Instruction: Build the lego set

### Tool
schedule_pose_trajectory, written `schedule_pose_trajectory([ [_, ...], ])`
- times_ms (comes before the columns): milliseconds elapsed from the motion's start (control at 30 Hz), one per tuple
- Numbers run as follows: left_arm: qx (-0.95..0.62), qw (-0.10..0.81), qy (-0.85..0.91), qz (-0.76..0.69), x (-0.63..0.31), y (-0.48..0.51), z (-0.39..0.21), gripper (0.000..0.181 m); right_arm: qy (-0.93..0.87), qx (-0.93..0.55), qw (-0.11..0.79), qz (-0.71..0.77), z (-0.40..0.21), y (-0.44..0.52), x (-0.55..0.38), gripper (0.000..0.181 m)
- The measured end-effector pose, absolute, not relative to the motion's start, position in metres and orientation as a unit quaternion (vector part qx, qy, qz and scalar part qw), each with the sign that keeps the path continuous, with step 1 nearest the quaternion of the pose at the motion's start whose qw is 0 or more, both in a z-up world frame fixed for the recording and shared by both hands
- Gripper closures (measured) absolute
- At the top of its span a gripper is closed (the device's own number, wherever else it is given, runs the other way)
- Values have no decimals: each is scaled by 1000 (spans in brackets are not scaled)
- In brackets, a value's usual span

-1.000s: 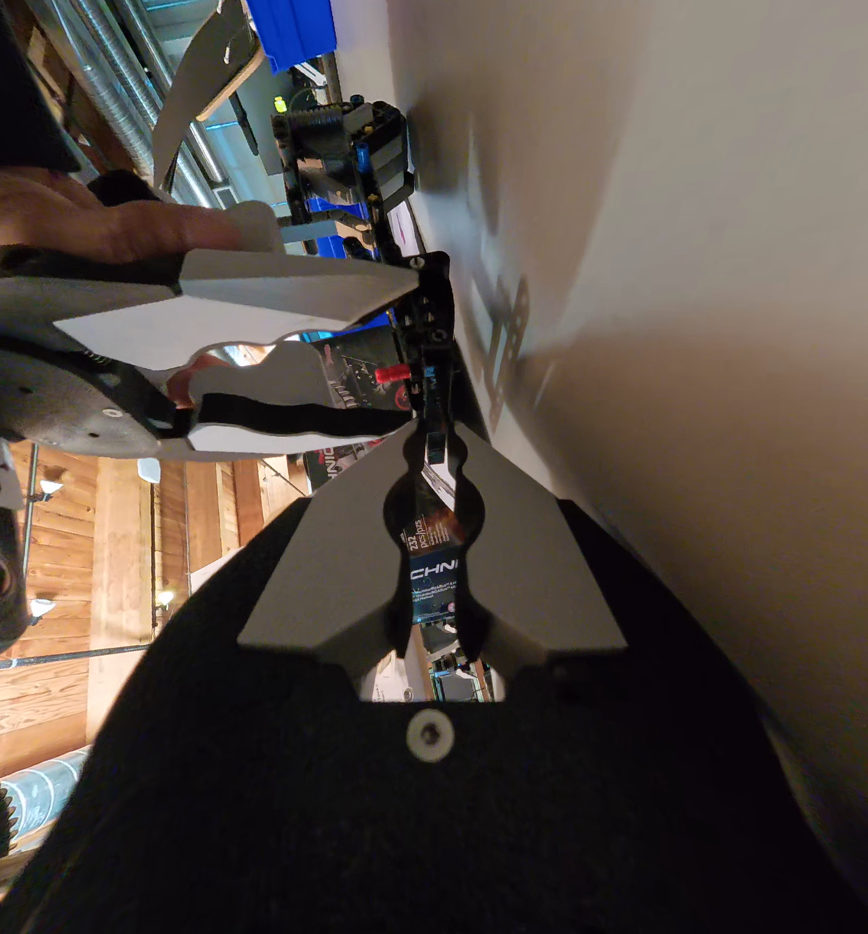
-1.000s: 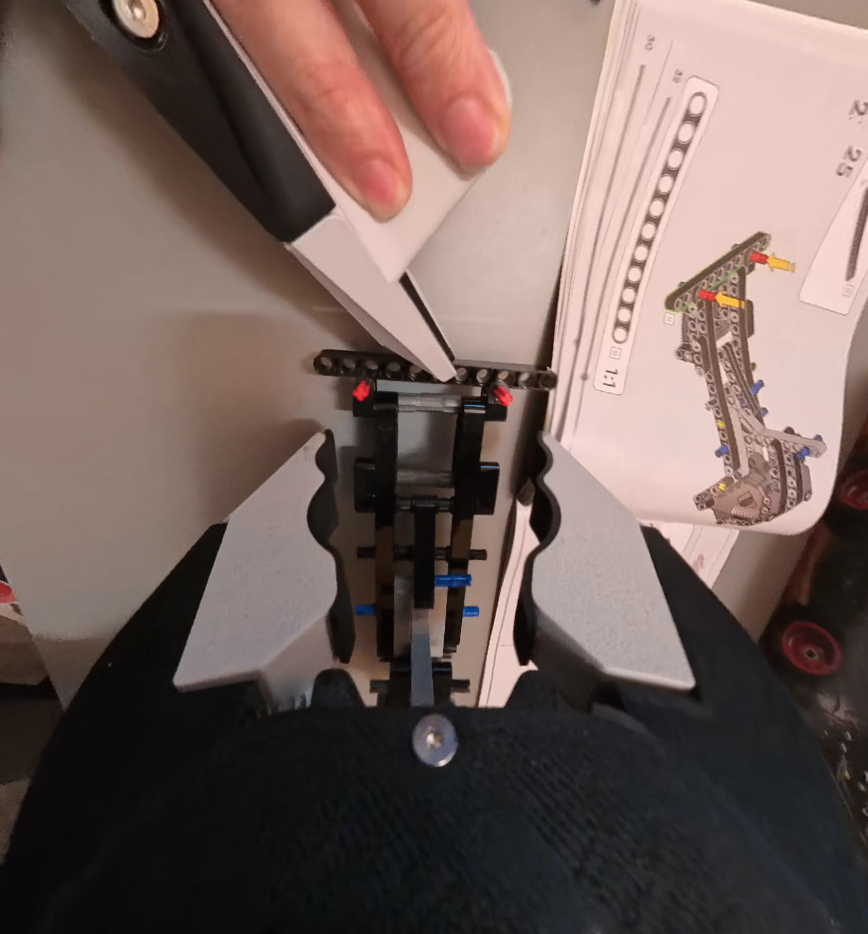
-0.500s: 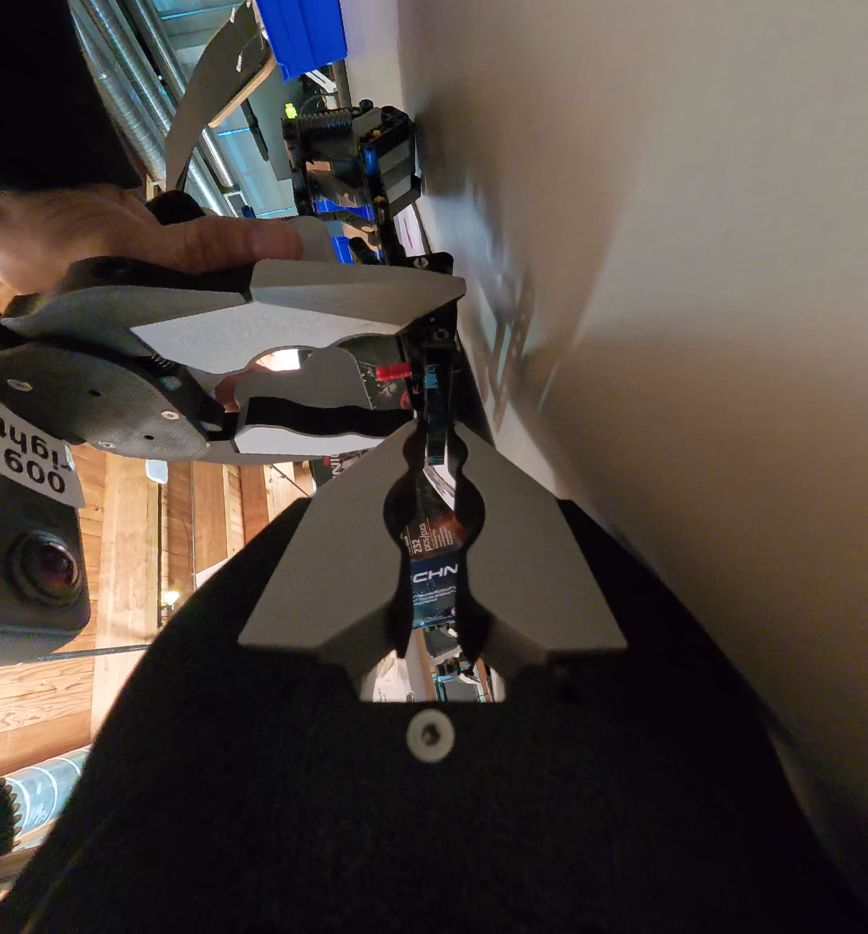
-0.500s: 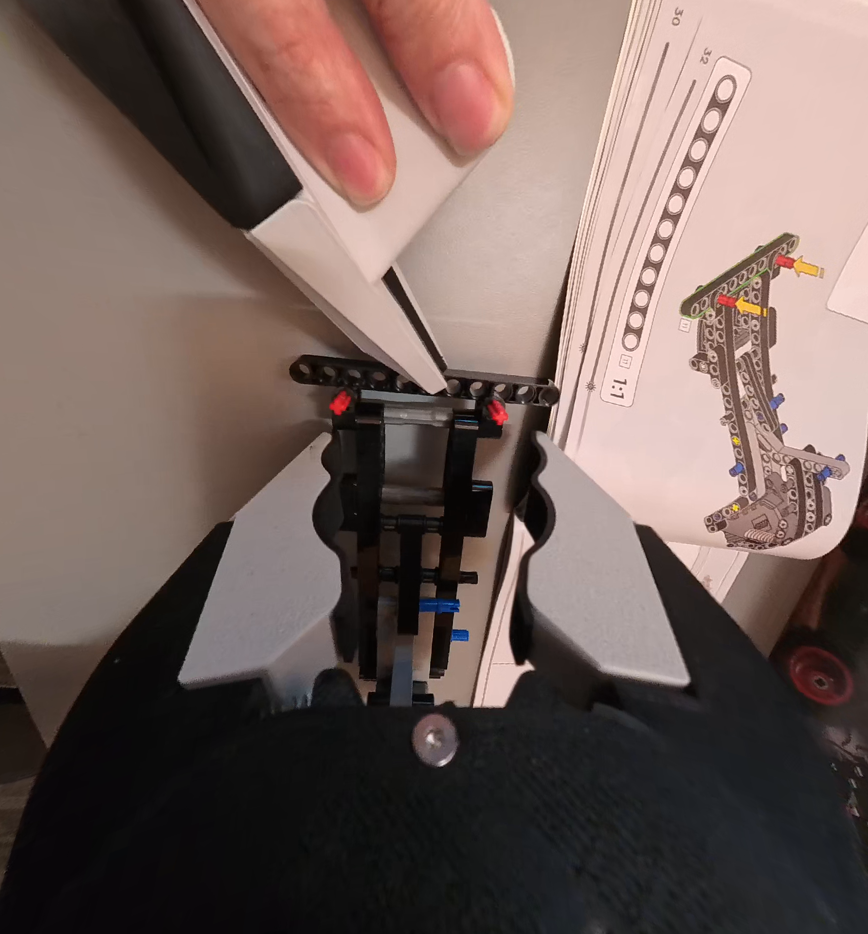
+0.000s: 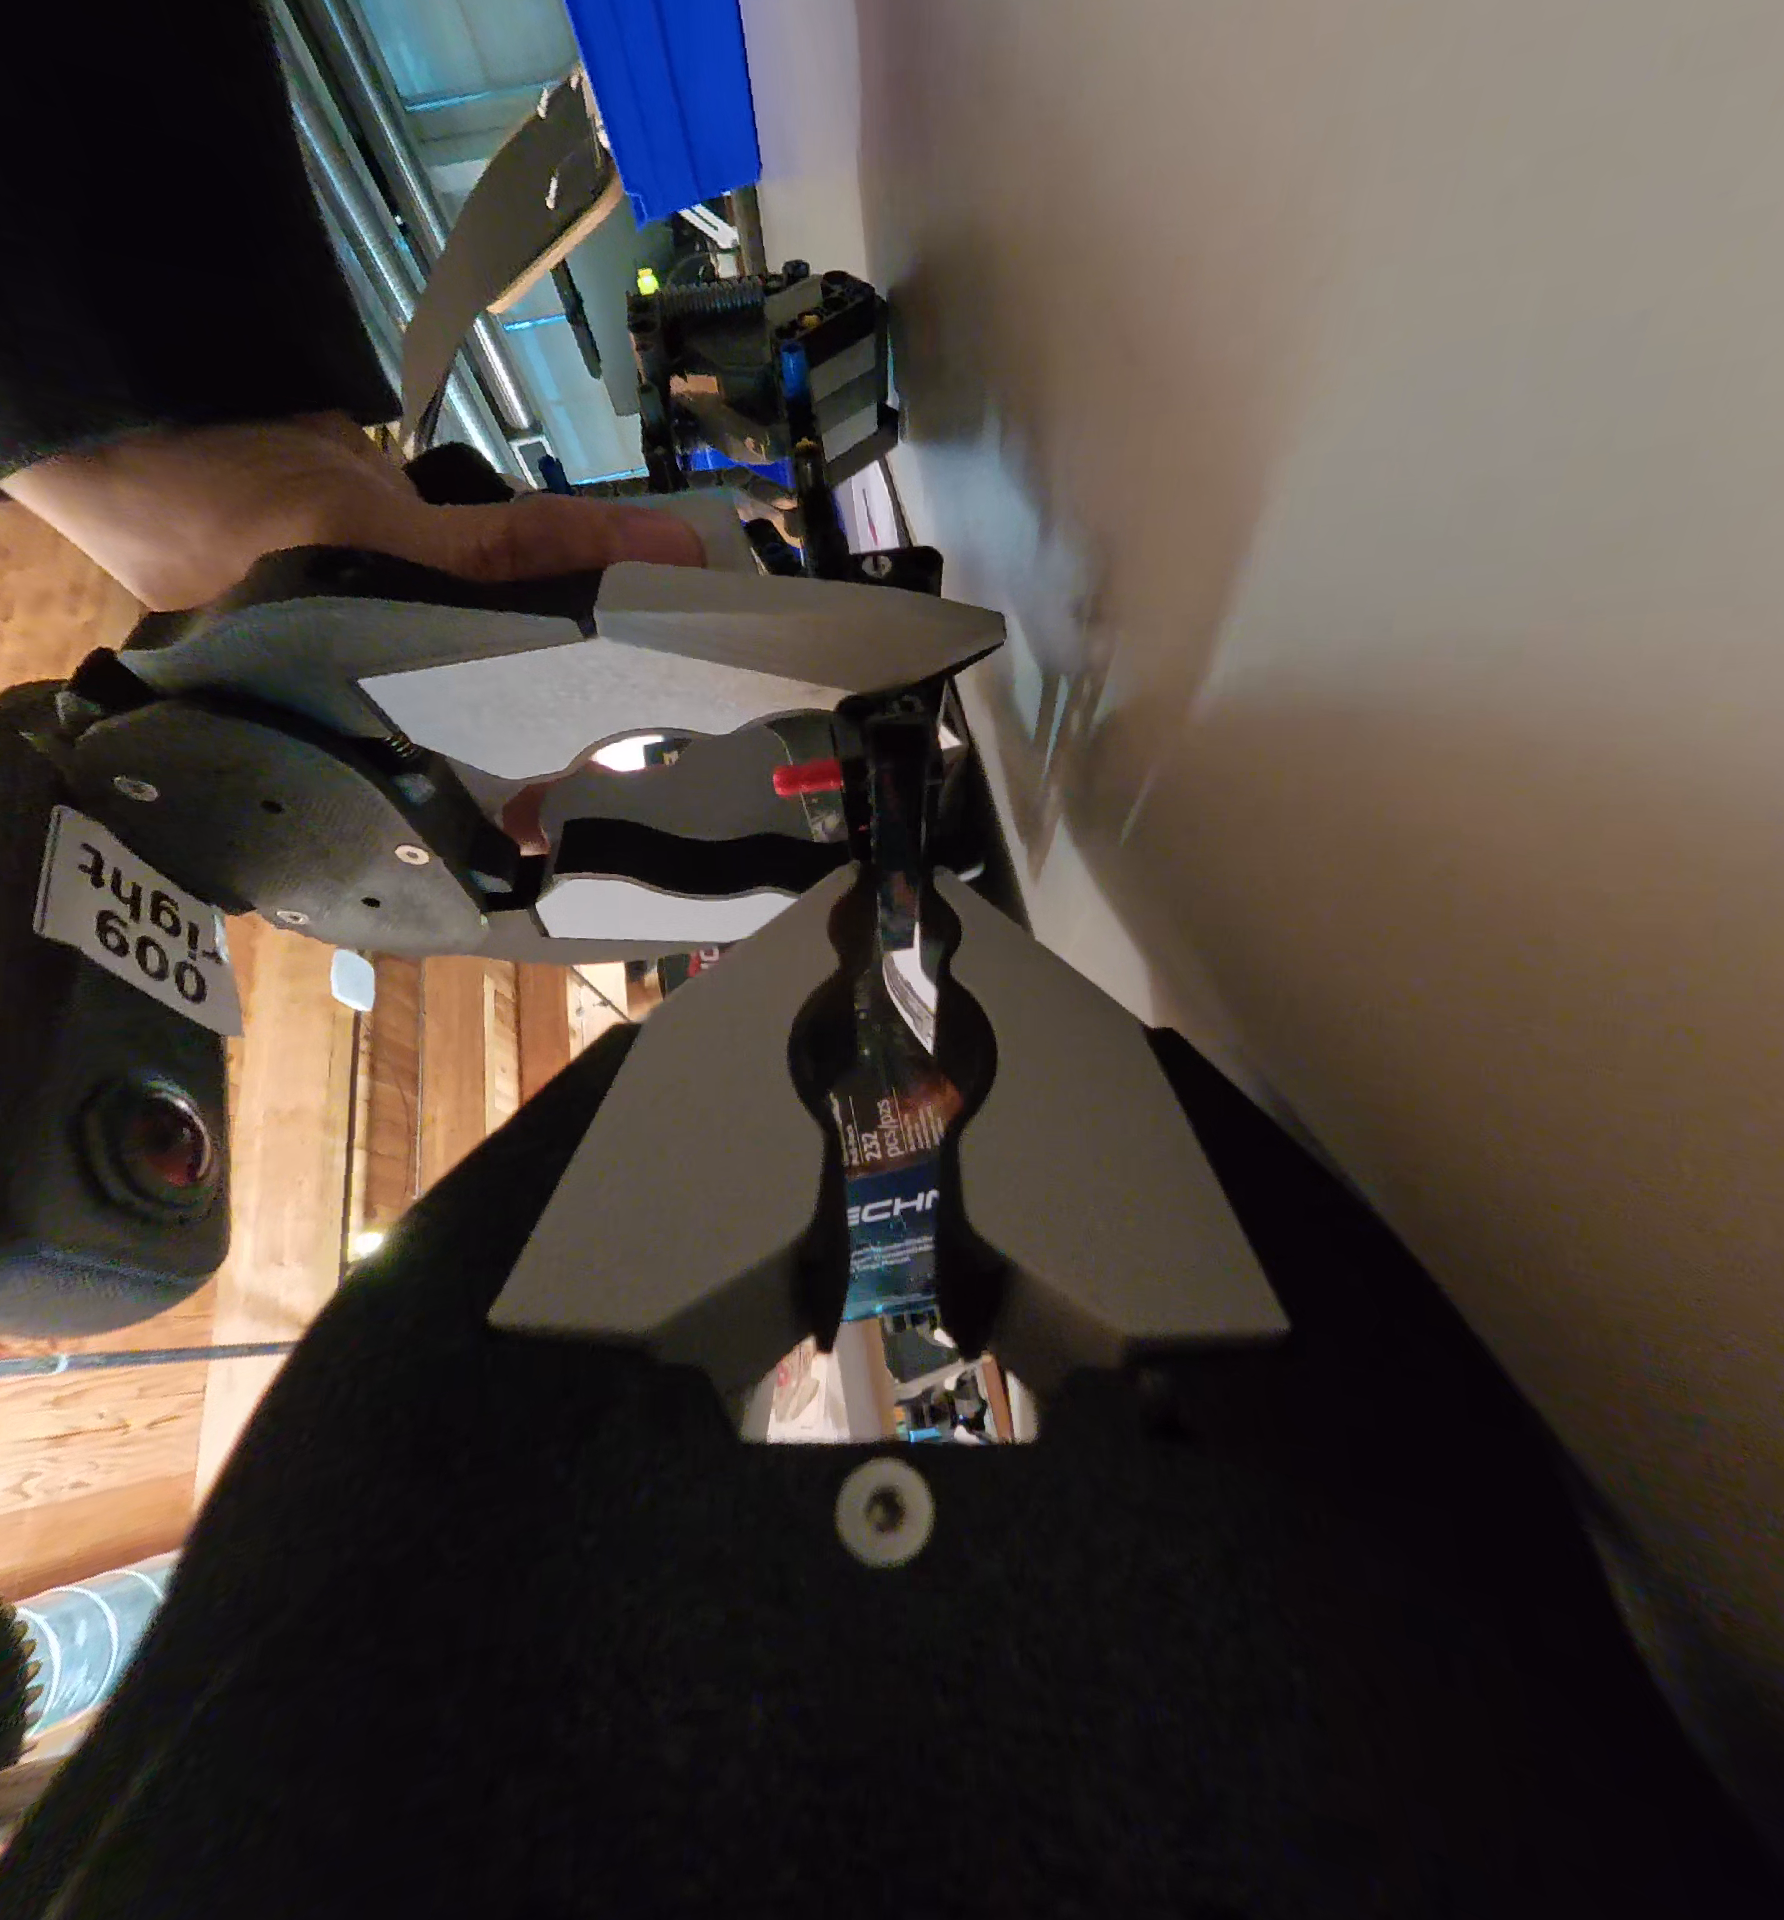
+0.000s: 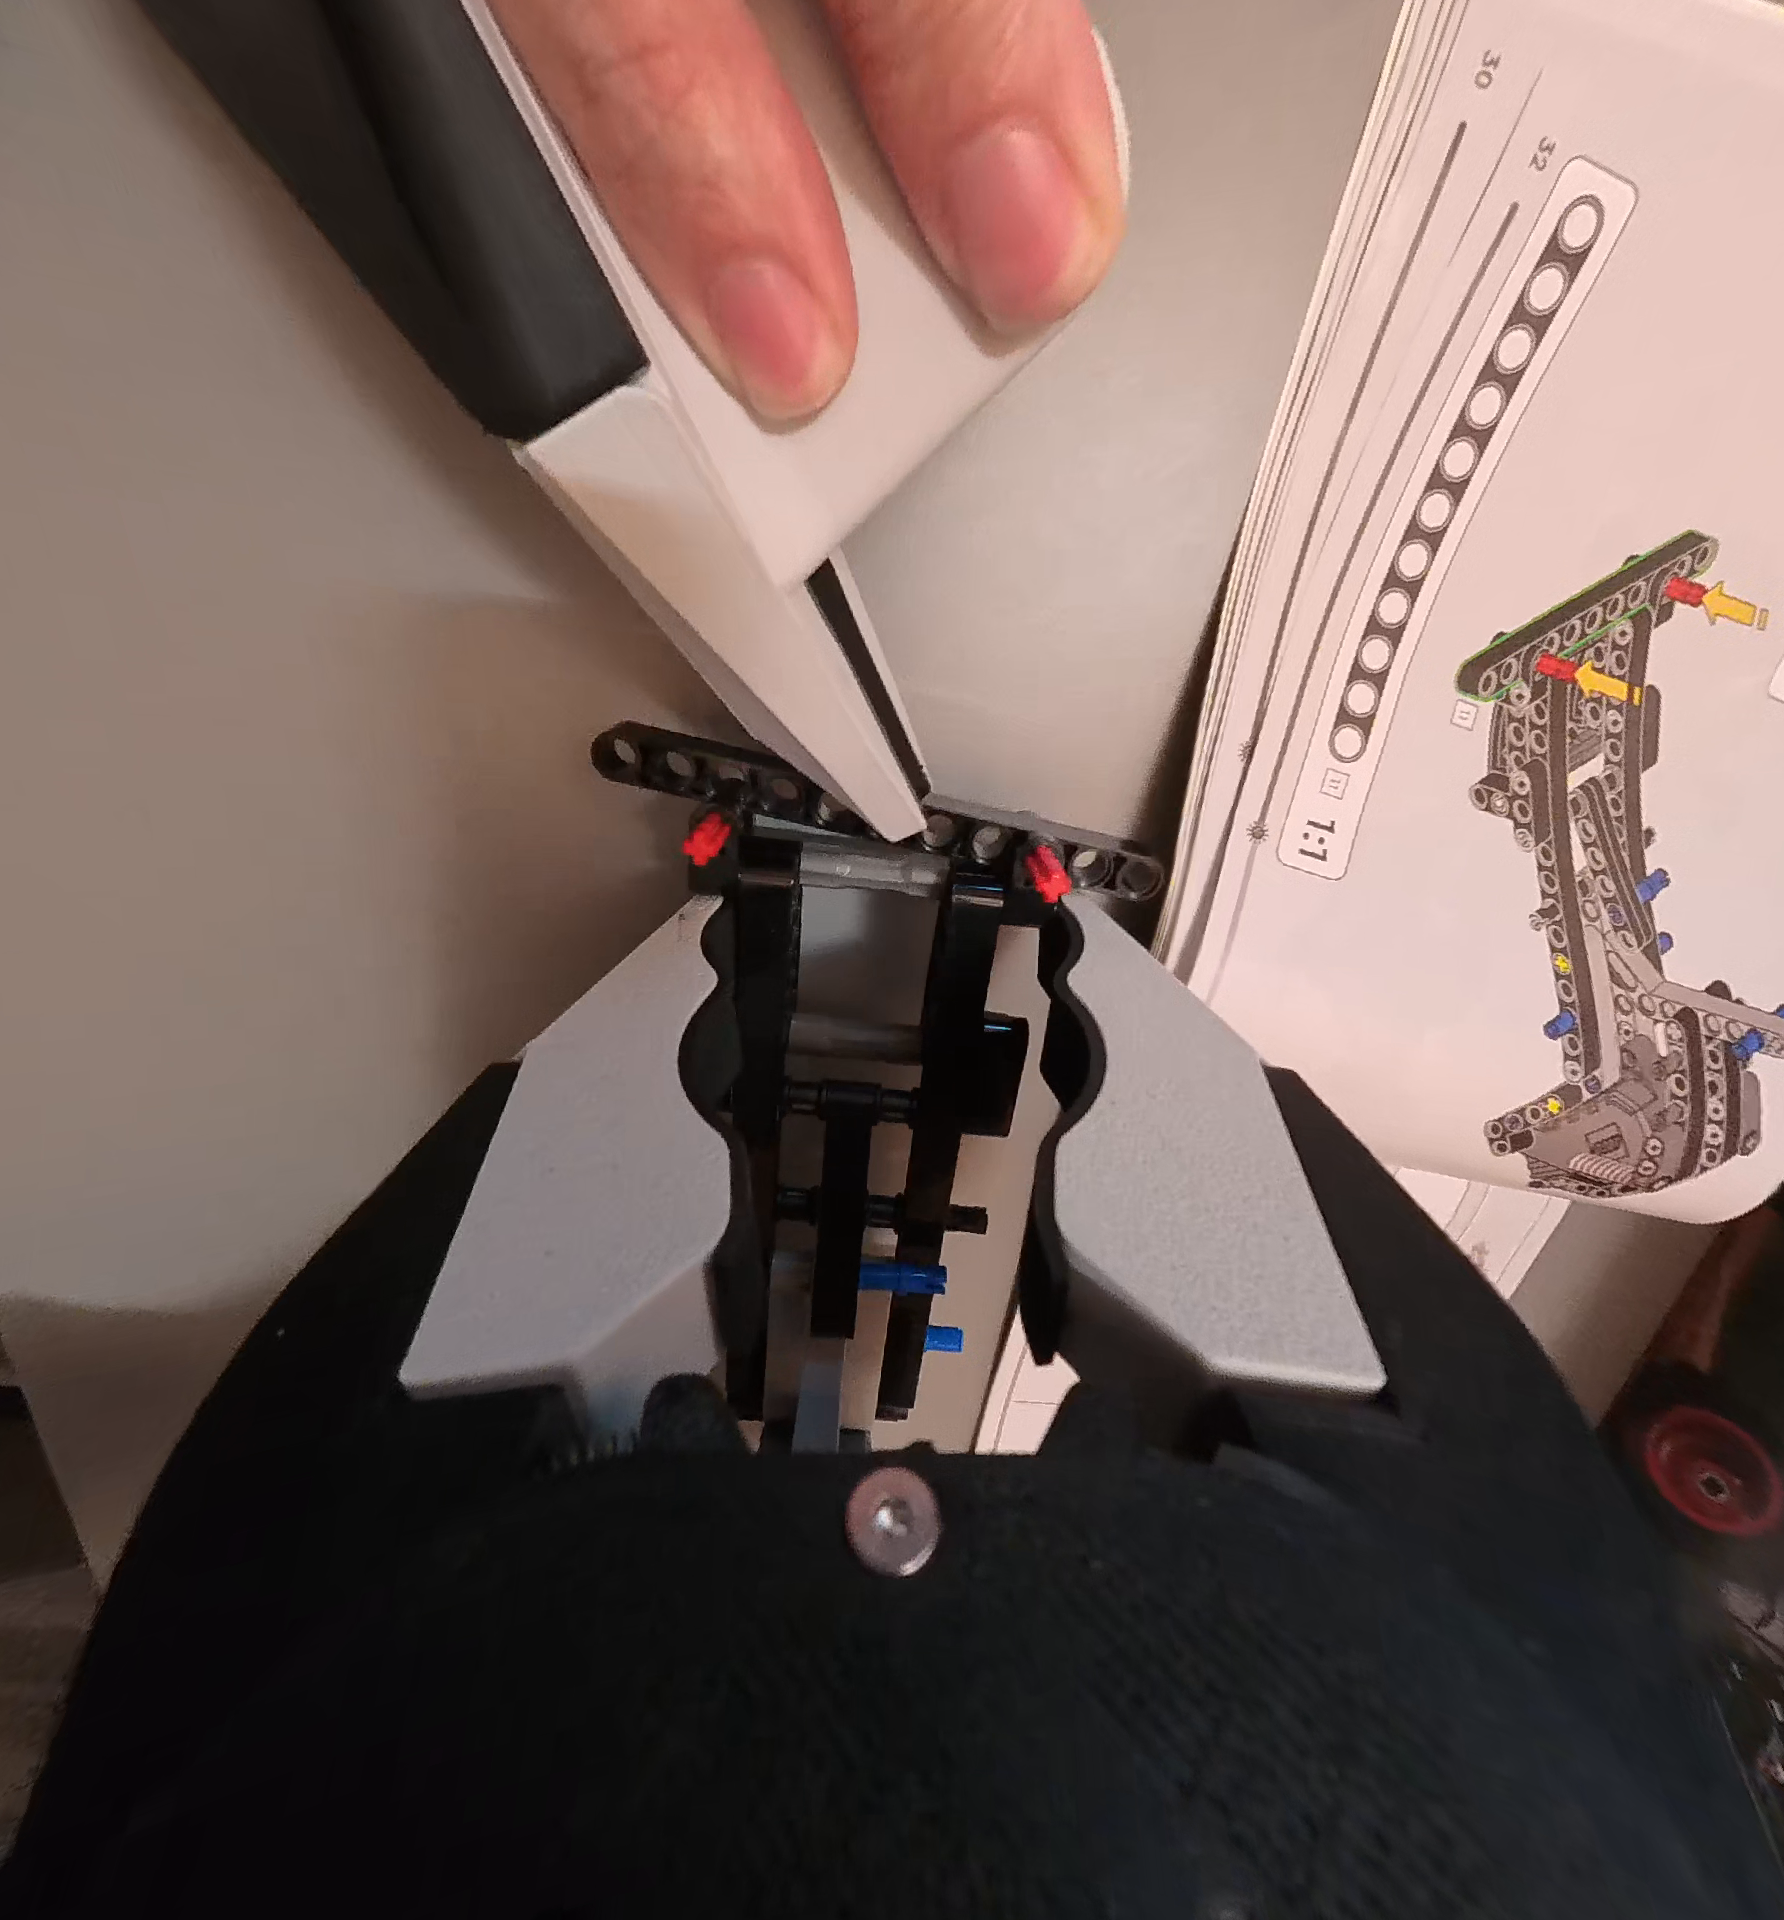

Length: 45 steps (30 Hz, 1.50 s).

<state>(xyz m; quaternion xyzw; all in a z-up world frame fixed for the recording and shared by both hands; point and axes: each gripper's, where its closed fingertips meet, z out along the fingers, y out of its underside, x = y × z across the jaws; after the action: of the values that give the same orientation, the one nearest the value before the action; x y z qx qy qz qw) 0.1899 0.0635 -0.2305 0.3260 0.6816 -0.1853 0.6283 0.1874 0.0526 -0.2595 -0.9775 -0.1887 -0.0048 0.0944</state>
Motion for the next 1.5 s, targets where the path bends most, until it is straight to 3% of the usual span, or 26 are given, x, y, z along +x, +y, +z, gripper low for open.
schedule_pose_trajectory([
  [1000,304,618,706,-165,191,62,-234,175,-166,-981,96,24,-261,53,191,126],
  [1333,253,588,741,-204,197,70,-231,148,-159,-980,116,23,-255,52,192,126],
  [1500,191,520,794,-252,196,89,-233,135,-150,-979,140,14,-249,51,194,126],
])
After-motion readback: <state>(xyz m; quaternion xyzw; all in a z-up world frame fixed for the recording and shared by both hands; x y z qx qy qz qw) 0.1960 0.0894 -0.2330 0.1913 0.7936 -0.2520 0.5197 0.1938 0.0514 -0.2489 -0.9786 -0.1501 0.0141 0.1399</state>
